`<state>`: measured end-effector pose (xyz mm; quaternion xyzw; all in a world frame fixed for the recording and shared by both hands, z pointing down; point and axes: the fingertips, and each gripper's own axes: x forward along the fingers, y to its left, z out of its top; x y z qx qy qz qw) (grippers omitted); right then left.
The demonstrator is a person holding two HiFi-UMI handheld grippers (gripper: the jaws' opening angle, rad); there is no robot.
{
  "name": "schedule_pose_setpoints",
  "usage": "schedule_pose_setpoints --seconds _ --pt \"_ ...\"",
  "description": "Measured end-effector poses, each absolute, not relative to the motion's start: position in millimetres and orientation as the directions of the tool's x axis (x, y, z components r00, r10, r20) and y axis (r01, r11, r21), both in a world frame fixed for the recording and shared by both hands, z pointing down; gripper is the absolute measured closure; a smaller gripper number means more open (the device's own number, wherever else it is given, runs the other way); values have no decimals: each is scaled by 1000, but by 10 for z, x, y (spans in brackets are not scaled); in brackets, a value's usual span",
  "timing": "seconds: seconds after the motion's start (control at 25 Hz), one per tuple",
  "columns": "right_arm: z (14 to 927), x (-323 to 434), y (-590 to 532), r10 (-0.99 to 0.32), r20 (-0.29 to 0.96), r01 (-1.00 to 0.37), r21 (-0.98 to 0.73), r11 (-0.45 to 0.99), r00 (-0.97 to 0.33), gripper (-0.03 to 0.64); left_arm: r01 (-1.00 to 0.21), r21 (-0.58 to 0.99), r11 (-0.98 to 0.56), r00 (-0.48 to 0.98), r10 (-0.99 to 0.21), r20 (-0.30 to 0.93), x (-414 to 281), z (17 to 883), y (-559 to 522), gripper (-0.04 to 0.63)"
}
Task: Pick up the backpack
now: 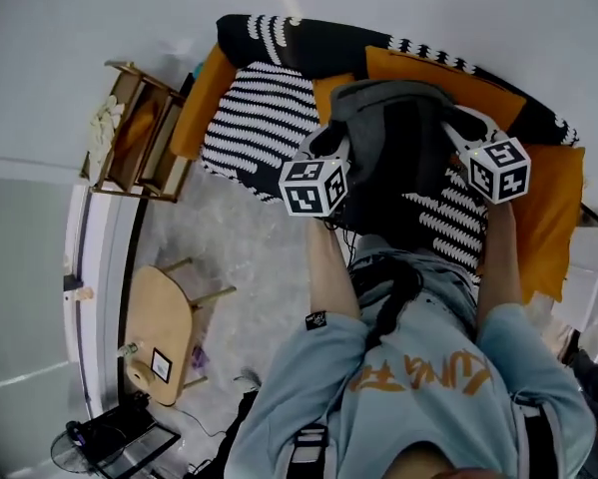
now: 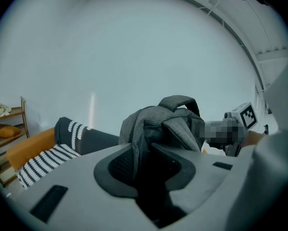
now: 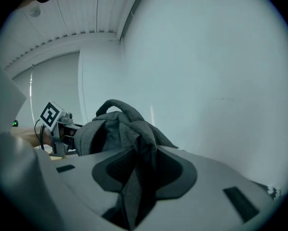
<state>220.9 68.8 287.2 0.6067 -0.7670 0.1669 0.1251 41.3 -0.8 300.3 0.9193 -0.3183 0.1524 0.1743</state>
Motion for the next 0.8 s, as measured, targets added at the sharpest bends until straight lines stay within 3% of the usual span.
schedule_pose_setpoints --seconds 0.56,0.8 --pt "1633 2766 1346 -985 153 -995 47 89 -81 476 -568 122 -814 822 -554 132 1001 1734 505 491" --pt "1451 3018 1531 -991 137 -997 71 20 -10 474 -542 141 -828 840 -534 91 1280 1540 604 491"
